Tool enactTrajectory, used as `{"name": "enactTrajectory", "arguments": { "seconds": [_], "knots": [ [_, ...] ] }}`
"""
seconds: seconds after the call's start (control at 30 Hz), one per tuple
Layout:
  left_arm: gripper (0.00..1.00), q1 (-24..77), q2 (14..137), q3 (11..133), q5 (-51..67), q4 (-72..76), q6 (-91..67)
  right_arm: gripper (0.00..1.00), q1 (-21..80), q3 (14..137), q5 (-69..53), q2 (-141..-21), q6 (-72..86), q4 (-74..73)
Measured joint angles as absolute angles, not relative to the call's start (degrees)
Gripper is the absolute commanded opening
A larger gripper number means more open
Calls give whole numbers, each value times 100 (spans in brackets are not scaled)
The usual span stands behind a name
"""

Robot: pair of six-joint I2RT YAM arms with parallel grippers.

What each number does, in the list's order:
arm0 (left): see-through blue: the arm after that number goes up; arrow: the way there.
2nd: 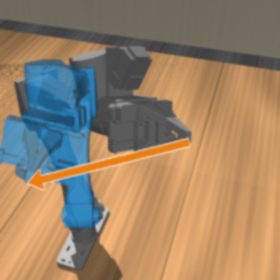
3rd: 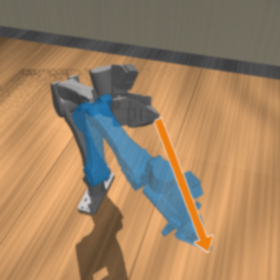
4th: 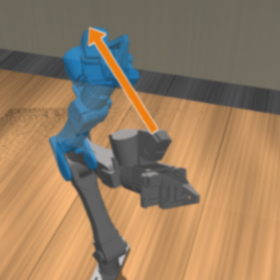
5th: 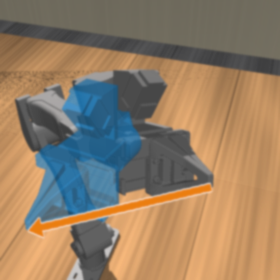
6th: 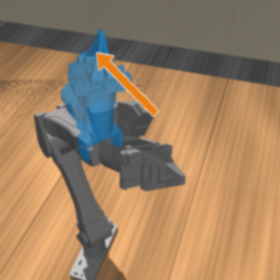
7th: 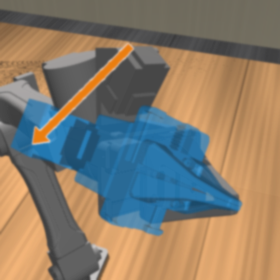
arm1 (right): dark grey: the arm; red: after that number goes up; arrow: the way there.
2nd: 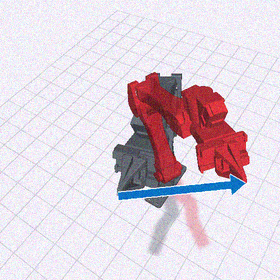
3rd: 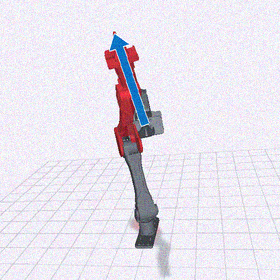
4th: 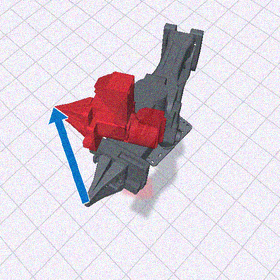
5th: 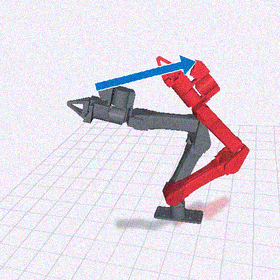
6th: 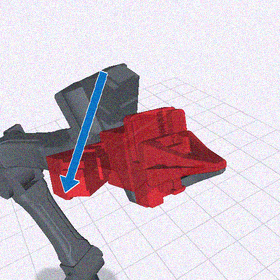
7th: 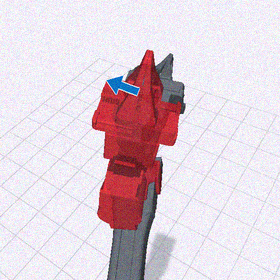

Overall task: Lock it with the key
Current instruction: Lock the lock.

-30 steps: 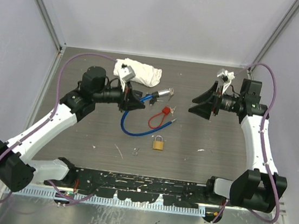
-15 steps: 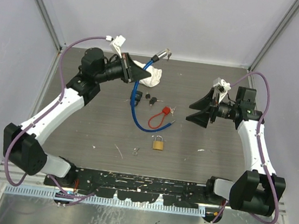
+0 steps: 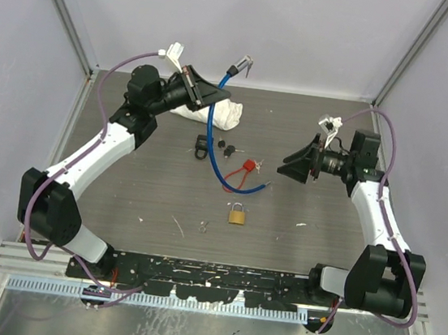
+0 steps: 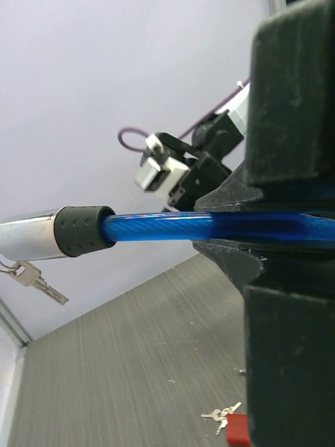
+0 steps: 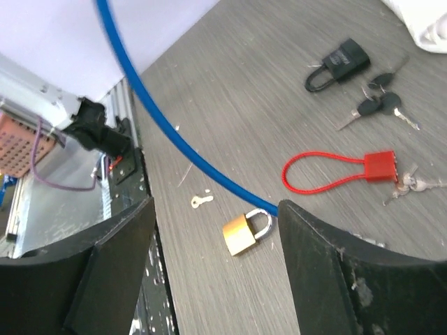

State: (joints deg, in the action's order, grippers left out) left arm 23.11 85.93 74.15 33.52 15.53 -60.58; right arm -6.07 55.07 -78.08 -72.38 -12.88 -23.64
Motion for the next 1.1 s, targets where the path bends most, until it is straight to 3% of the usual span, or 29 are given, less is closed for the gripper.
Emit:
{"name": "enactTrajectory", "arguments": {
  "seconds": [0.27,0.53,1.1],
  "knots": [
    [0,2342,8597,7500,3022,2115,-5730,70,-506,3262,-6010,-7122,3872,1846],
    [0,2569,8676,7531,2639,2694,-5592,67,322,2930,-4117,-6908,5769,1702],
    [0,2961,8554,7179,2058,2956,-5157,64,545,2506,-3343,-7902,7017,1675]
  ]
}}
